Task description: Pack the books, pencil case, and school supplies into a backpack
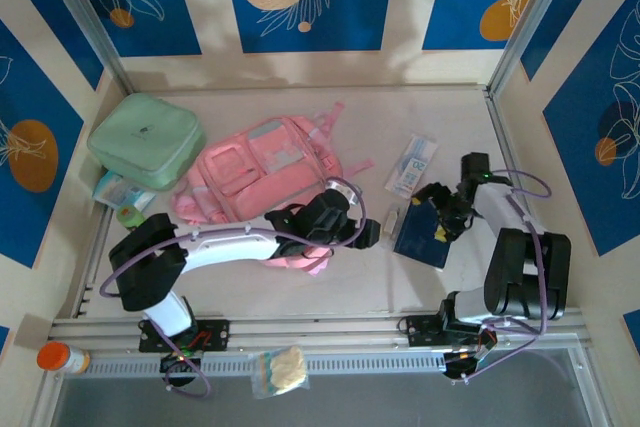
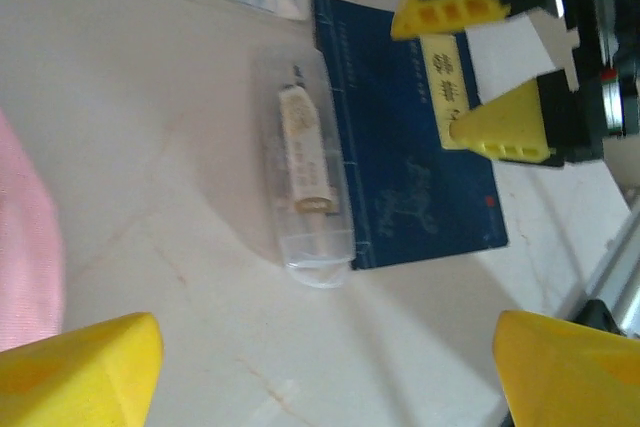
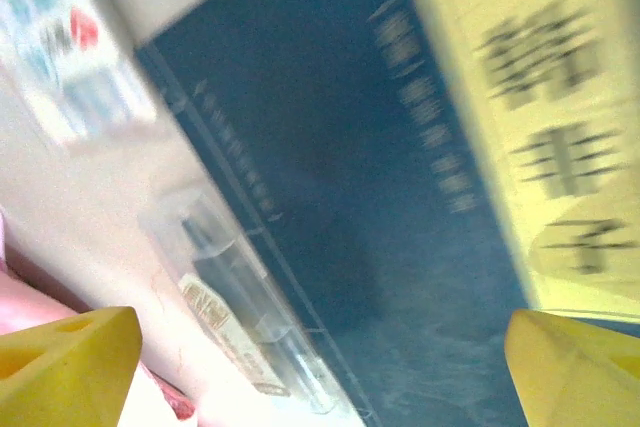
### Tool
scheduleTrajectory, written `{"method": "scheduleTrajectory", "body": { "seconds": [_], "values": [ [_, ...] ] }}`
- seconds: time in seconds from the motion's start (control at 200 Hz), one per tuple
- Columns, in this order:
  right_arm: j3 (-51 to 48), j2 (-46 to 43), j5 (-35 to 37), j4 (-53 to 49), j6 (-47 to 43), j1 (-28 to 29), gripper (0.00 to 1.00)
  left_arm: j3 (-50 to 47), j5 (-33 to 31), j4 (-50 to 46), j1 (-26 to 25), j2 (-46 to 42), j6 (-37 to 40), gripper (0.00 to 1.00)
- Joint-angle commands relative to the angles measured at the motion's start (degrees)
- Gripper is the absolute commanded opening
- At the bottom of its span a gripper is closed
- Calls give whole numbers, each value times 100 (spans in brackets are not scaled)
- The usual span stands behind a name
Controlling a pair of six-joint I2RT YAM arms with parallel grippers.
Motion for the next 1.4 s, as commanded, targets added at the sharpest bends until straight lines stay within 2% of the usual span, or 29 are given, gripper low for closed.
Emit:
{"method": "scheduleTrajectory", "body": {
  "seconds": [0.0,0.105,0.19,0.34,0.61,0.86,1.02,1.151,1.251,1.396],
  "values": [
    [230,-105,333,-548,-601,-571,94,272,215,233,-260,422,-306,85],
    [189,34,431,-452,-851,-964,94,494,227,421,-392,764,-392,82],
    [91,261,171,-264,-937,-1179,92,780,254,496,-498,1098,-419,81],
    [-13,450,29,-90,-933,-1126,89,1292,396,727,-661,1722,-490,80],
    [-77,523,-8,20,-915,-1059,89,2066,262,749,-738,2615,-534,81],
    [-125,632,-200,72,-910,-1077,90,2233,-197,154,-604,2872,-630,85],
    [-250,669,-330,154,-854,-887,90,2090,-838,-469,-624,2679,-683,87],
    [-330,633,-678,211,-788,-692,90,2165,-730,-480,-549,2857,-763,88],
    [-313,523,-462,89,-832,-645,90,2458,-668,-688,-551,3031,-723,83],
    [-403,555,-674,154,-922,-1103,89,2894,-622,-998,-544,3258,-675,75]
  ]
}}
